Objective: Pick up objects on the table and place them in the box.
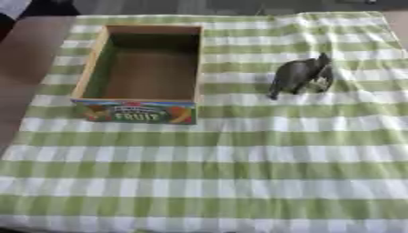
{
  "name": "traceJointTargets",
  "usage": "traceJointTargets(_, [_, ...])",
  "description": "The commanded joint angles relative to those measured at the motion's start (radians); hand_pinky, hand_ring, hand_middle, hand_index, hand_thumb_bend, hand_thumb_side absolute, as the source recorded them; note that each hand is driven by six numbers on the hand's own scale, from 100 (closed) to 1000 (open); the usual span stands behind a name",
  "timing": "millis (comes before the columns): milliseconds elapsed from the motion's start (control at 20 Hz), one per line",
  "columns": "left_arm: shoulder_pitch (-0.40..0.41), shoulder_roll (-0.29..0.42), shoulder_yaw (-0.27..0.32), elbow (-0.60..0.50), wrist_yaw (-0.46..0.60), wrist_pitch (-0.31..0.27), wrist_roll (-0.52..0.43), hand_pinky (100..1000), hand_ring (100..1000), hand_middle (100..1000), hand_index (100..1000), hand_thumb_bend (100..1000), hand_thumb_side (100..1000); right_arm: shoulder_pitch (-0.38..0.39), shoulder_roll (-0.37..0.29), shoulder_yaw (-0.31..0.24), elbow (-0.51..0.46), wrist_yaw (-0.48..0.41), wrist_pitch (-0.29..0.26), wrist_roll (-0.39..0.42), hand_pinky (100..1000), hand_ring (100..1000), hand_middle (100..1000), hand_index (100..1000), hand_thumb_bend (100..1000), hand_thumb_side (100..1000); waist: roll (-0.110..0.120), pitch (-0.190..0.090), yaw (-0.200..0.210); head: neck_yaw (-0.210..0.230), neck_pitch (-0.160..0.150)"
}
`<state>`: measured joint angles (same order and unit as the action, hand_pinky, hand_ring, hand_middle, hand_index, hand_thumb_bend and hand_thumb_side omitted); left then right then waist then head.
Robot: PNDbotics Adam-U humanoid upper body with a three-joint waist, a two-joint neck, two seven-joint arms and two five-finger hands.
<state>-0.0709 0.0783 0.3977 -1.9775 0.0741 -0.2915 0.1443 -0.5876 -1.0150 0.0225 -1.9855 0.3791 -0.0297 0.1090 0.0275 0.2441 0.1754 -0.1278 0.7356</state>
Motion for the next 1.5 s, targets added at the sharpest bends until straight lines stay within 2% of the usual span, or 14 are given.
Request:
traceJointTargets(50, [-0.005,0.015,-0.004,-0.023,0.004,0.001,-0.004,325,365,662,501,100,753,-0.020,-0.028,0.013,-0.009,0.047,-0.038,0.095,957,930,886,967,120,1000,-0.003,-0.012,0.003,-0.007,-0.007])
traceJointTargets(100, [-0.004,0.016,-0.005,-0.023,0.004,0.001,-0.004,325,366,662,502,100,753,-0.030,-0.029,0.021,-0.002,0.067,-0.058,0.133,961,932,884,966,143,1000,-0.003,-0.012,0.003,-0.009,-0.006])
traceJointTargets(250, [-0.004,0.017,-0.007,-0.023,0.005,0.001,-0.006,325,365,663,500,100,753,-0.069,-0.029,0.053,0.039,0.108,-0.126,0.253,975,946,895,972,285,990,-0.003,-0.013,0.005,-0.017,-0.007])
traceJointTargets(300, [-0.003,0.017,-0.008,-0.023,0.006,0.002,-0.008,325,365,663,500,100,753,-0.083,-0.029,0.067,0.057,0.116,-0.149,0.293,975,947,897,974,291,987,-0.004,-0.013,0.006,-0.020,-0.008])
traceJointTargets(400, [-0.003,0.018,-0.009,-0.023,0.006,0.002,-0.010,324,365,662,498,100,753,-0.109,-0.027,0.094,0.096,0.130,-0.195,0.374,975,959,910,983,365,950,-0.004,-0.012,0.007,-0.026,-0.008])
traceJointTargets(550, [-0.001,0.019,-0.010,-0.023,0.006,0.002,-0.013,324,365,663,497,100,754,-0.145,-0.019,0.128,0.152,0.135,-0.258,0.484,992,984,930,1000,472,847,-0.005,-0.011,0.010,-0.030,-0.010])
traceJointTargets(800, [0.000,0.019,-0.012,-0.023,0.006,0.003,-0.017,324,364,663,495,100,755,-0.191,-0.003,0.164,0.221,0.122,-0.335,0.651,1000,1000,956,1000,542,712,-0.008,-0.008,0.015,-0.031,-0.015])
traceJointTargets(950, [-0.001,0.019,-0.012,-0.023,0.006,0.003,-0.018,324,364,663,495,100,755,-0.205,0.001,0.171,0.249,0.116,-0.359,0.724,1000,1000,969,1000,570,638,-0.010,-0.007,0.017,-0.029,-0.019])
traceJointTargets(1100, [-0.001,0.019,-0.012,-0.023,0.007,0.004,-0.020,324,365,663,494,100,756,-0.212,0.004,0.168,0.271,0.120,-0.364,0.777,1000,1000,984,1000,587,622,-0.012,-0.007,0.017,-0.027,-0.021])
traceJointTargets(1500, [-0.003,0.018,-0.013,-0.023,0.007,0.008,-0.023,325,365,663,493,100,757,-0.219,0.018,0.187,0.312,0.170,-0.355,0.794,1000,1000,972,1000,586,609,-0.015,-0.008,0.019,-0.028,-0.031])
